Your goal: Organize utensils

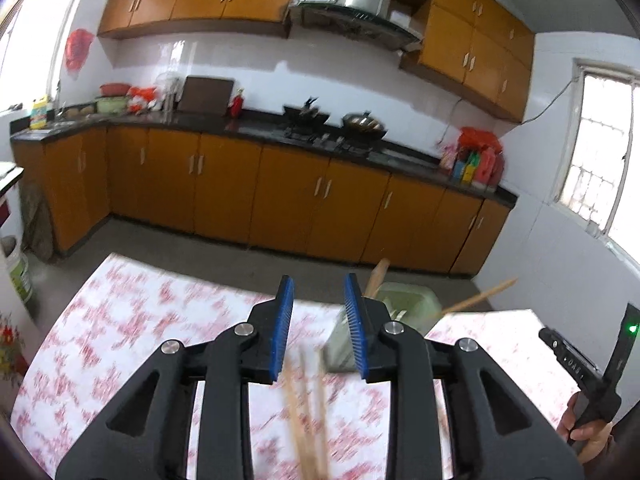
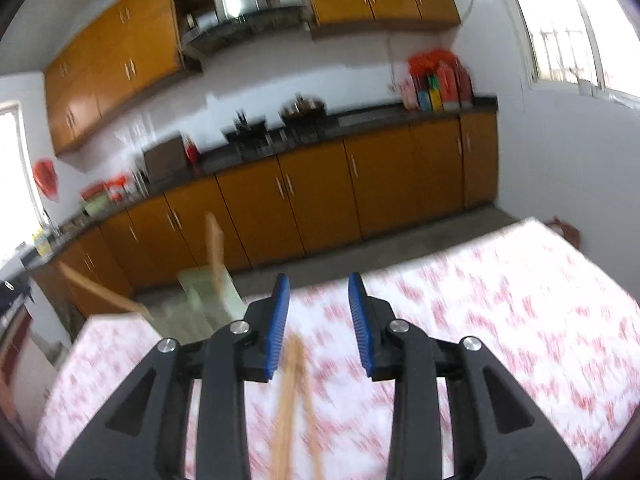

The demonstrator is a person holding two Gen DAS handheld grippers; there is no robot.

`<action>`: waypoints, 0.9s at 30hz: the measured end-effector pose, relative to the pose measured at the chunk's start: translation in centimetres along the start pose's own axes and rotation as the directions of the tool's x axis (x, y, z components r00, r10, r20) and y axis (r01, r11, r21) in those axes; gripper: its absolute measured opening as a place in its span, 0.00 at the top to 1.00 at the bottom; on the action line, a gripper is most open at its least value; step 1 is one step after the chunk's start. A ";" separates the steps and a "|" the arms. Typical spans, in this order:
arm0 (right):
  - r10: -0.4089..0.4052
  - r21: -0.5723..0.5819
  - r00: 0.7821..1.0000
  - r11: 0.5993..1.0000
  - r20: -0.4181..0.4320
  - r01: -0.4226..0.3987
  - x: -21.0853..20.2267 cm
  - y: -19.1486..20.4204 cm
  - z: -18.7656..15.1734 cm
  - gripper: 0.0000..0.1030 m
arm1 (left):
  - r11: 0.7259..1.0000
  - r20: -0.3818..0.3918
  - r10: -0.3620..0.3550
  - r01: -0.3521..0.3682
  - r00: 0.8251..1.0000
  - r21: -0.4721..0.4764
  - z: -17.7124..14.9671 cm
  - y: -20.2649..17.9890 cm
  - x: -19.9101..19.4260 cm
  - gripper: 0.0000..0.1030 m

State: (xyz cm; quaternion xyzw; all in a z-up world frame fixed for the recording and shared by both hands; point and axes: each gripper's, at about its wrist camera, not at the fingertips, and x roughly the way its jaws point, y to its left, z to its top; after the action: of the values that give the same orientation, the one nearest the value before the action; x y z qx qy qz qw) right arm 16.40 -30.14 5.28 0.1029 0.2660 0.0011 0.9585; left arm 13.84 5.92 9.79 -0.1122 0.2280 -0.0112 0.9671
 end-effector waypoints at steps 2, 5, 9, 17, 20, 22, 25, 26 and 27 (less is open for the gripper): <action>-0.014 -0.009 0.996 1.000 -0.087 0.013 1.7 -0.7 -2.5 0.70 | 0.999 -0.029 0.039 -0.039 0.999 0.014 -1.5 0.9 0.4 0.73; 0.009 -0.006 0.977 1.000 -0.212 -0.011 3.8 -0.9 -6.0 0.70 | 0.996 -0.104 0.090 -0.087 0.991 0.026 -4.7 2.5 2.0 0.72; 0.046 -0.028 0.948 0.998 -0.316 -0.058 6.1 0.6 -9.4 0.70 | 0.994 -0.228 0.106 -0.109 0.968 0.003 -9.0 4.4 4.2 0.72; 0.003 -0.125 0.923 0.991 -0.384 -0.056 8.8 2.6 -12.0 0.76 | 0.998 -0.343 0.058 -0.066 0.937 -0.012 -14.0 4.8 6.0 0.72; -0.040 -0.159 0.929 0.987 -0.368 -0.021 8.9 2.7 -12.0 0.90 | 0.999 -0.368 0.028 -0.036 0.929 -0.014 -14.8 4.2 6.7 0.72; -0.056 -0.142 0.931 0.990 -0.360 0.004 9.1 2.1 -11.7 0.92 | 1.000 -0.385 0.012 -0.017 0.923 -0.011 -15.1 3.8 7.2 0.72; -0.077 -0.104 0.933 0.994 -0.350 0.043 9.3 0.9 -11.4 0.93 | 1.000 -0.400 0.007 -0.004 0.917 0.008 -15.6 2.9 8.0 0.72; -0.072 -0.096 0.934 0.995 -0.350 0.041 9.0 0.7 -11.4 0.93 | 1.000 -0.404 0.005 0.000 0.915 0.012 -15.6 2.6 8.1 0.72; -0.071 -0.095 0.934 0.995 -0.350 0.040 9.1 0.6 -11.4 0.93 | 1.000 -0.408 0.005 0.002 0.913 0.017 -15.8 2.4 8.3 0.73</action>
State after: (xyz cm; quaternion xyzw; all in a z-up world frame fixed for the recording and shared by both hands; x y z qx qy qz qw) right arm 18.40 -26.79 -8.74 0.0520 0.4361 0.0038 0.8984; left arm 14.19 4.35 -8.14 -0.0990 0.4245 -0.0357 0.8993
